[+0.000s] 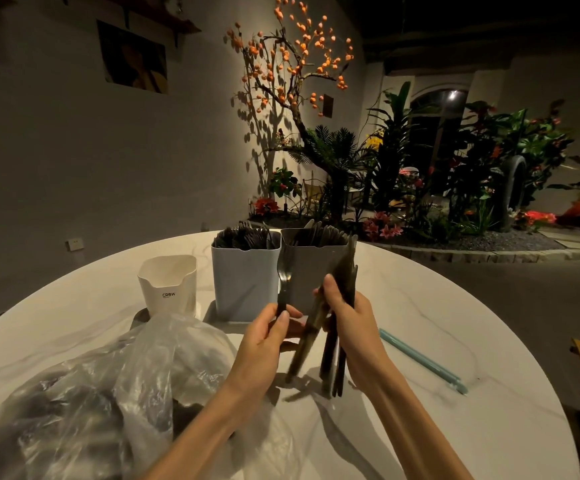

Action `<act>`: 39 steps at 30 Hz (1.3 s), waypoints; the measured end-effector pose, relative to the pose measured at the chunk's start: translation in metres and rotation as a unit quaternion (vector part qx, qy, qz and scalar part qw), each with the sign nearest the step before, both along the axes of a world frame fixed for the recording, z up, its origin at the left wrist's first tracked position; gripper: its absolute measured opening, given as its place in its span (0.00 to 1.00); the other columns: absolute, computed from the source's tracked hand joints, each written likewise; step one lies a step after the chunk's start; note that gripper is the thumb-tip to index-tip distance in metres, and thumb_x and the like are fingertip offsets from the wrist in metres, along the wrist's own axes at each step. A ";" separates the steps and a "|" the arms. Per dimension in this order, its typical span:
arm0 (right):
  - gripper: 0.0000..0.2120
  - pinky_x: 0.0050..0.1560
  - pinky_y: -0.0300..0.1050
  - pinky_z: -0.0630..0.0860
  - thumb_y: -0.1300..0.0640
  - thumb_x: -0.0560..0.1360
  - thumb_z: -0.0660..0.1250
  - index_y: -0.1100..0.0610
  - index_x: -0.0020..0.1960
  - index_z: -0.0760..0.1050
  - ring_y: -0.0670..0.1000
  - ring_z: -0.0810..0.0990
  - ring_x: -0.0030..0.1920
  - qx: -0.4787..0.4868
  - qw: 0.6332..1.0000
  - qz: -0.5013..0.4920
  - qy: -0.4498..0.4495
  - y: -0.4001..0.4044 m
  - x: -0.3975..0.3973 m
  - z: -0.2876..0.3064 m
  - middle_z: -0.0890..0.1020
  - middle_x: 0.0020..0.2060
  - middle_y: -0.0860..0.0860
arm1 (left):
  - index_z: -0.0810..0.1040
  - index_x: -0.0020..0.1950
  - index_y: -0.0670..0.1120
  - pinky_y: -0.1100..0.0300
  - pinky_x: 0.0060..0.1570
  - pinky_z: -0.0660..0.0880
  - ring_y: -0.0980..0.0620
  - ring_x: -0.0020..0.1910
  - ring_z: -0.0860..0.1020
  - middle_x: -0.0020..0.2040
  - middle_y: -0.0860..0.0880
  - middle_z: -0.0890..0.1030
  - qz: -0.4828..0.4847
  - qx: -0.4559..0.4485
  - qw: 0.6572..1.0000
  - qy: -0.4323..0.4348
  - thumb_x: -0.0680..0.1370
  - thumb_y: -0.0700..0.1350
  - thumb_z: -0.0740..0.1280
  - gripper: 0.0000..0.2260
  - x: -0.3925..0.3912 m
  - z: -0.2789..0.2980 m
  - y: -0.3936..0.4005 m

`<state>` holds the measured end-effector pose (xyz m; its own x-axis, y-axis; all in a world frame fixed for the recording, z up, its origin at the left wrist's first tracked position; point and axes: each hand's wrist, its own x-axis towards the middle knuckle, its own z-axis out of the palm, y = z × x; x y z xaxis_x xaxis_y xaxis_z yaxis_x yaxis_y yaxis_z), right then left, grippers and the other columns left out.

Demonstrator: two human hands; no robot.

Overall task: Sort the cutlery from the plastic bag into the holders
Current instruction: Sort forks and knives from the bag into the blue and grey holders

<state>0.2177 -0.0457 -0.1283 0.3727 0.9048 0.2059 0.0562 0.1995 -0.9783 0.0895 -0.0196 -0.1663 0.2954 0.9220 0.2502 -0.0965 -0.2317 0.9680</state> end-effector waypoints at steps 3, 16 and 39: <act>0.22 0.46 0.37 0.73 0.44 0.83 0.56 0.57 0.47 0.82 0.46 0.84 0.46 0.015 1.000 0.007 -0.022 -0.002 0.003 0.001 0.86 0.41 0.49 | 0.78 0.54 0.43 0.62 0.48 0.80 0.53 0.50 0.84 0.47 0.47 0.86 0.011 0.008 1.000 -0.003 0.86 0.43 0.57 0.10 0.001 -0.003 0.004; 0.18 0.29 0.36 0.70 0.46 0.69 0.74 0.50 0.26 0.74 0.45 0.68 0.24 0.090 0.992 0.083 0.017 -0.003 0.003 -0.002 0.70 0.22 0.48 | 0.79 0.51 0.43 0.63 0.32 0.63 0.56 0.30 0.66 0.28 0.53 0.68 0.040 -0.076 0.995 -0.053 0.83 0.48 0.63 0.10 -0.003 -0.002 0.007; 0.30 0.25 0.37 0.63 0.39 0.75 0.67 0.54 0.22 0.63 0.47 0.63 0.21 -0.106 0.967 0.143 0.182 0.000 0.000 -0.009 0.65 0.20 0.50 | 0.74 0.39 0.42 0.63 0.24 0.56 0.55 0.23 0.58 0.26 0.49 0.63 -0.054 -0.152 0.986 -0.042 0.81 0.48 0.65 0.14 -0.012 -0.002 0.018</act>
<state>0.2176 -0.0461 -0.1372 0.1145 0.9891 -0.0922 -0.3269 -0.0501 -0.9437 0.0773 -0.0012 -0.1685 0.3859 0.9225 -0.0058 -0.1867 0.0842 0.9788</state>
